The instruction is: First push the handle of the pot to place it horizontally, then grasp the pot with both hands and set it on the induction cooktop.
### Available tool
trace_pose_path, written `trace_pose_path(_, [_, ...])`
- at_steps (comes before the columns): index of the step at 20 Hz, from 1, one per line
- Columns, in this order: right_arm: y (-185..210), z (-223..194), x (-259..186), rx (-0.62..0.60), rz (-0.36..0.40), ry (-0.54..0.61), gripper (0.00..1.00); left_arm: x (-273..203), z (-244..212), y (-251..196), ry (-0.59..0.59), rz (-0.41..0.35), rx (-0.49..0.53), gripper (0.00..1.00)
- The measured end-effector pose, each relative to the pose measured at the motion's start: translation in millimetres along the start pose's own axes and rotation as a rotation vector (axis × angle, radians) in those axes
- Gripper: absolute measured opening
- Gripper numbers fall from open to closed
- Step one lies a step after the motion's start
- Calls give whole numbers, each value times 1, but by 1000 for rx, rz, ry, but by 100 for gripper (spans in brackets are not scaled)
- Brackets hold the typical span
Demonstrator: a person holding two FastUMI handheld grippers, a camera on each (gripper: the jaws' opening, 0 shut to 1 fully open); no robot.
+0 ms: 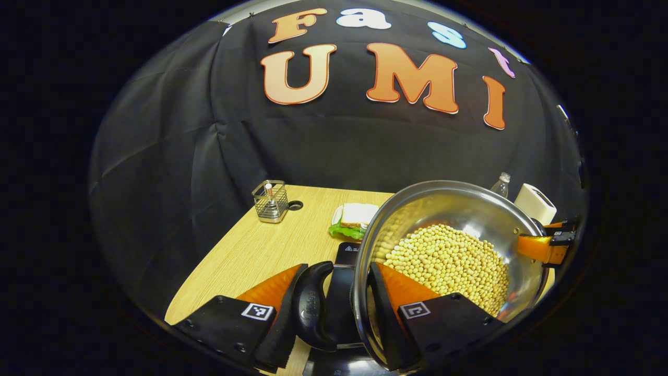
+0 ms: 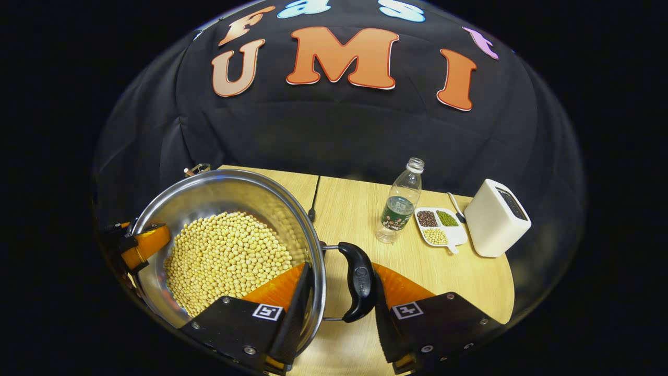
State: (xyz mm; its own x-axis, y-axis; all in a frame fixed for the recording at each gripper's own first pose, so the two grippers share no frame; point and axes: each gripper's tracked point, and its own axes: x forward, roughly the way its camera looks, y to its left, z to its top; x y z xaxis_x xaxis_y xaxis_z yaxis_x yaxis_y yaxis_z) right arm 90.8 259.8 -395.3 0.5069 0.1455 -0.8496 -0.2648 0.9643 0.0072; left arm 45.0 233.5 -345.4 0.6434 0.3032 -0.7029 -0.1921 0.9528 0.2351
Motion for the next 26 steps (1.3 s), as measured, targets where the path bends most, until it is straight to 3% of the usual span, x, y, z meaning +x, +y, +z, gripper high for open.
trace_pose_path(3, [7,-2,6,-3,6,4,62,6,0,10,-2,10,-8,70])
trace_pose_path(6, [13,-6,15,-7,7,22,62,11,-9,14,21,14,-17,70])
trace_pose_path(8, [17,-9,20,-16,9,30,62,15,-13,18,34,18,-21,77])
trace_pose_path(9, [18,-12,23,-15,9,36,62,19,-15,18,41,19,-24,74])
trace_pose_path(10, [19,-14,28,-14,8,42,58,22,-20,18,52,20,-29,74])
trace_pose_path(11, [19,-16,31,-11,8,52,62,25,-24,18,65,19,-30,74])
trace_pose_path(23, [32,-42,59,4,16,148,63,50,-50,20,152,35,-40,77])
trace_pose_path(26, [33,-45,62,3,6,160,62,53,-55,18,168,29,-33,72])
